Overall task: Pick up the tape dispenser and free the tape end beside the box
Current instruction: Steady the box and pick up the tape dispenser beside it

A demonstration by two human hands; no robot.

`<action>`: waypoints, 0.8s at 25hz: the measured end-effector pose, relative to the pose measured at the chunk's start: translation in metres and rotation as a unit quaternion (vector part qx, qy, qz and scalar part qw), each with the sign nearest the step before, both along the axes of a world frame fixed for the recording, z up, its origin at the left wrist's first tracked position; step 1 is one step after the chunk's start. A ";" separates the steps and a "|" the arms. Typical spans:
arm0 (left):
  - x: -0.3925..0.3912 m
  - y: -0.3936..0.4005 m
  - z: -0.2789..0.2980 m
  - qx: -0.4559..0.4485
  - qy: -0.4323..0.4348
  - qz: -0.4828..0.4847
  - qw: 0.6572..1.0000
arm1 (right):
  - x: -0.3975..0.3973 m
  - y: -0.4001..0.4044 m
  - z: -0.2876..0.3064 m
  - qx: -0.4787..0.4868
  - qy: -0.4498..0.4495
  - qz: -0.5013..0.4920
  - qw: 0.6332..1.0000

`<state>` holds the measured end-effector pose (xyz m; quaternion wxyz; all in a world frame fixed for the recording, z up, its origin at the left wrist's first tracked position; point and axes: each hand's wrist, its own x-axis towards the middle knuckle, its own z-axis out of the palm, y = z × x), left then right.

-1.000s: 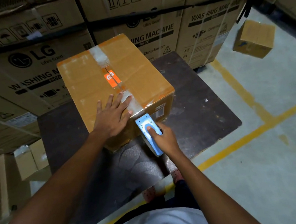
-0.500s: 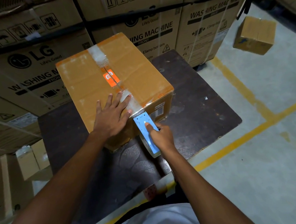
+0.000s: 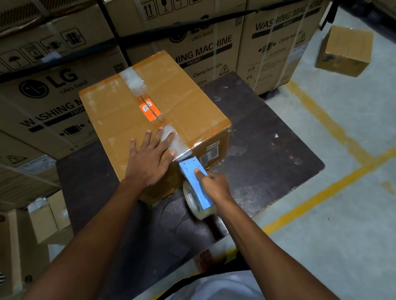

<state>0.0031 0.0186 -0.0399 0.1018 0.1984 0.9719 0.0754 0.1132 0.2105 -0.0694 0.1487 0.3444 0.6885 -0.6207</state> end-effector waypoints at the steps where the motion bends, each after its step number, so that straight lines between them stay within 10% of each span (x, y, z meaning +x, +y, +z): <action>1: -0.001 -0.001 0.000 0.001 -0.002 0.000 1.000 | 0.006 0.001 -0.003 -0.003 -0.005 0.003 1.000; 20: 0.006 0.014 -0.001 -0.045 0.039 0.018 0.998 | 0.011 0.048 -0.004 -0.041 0.030 0.061 0.997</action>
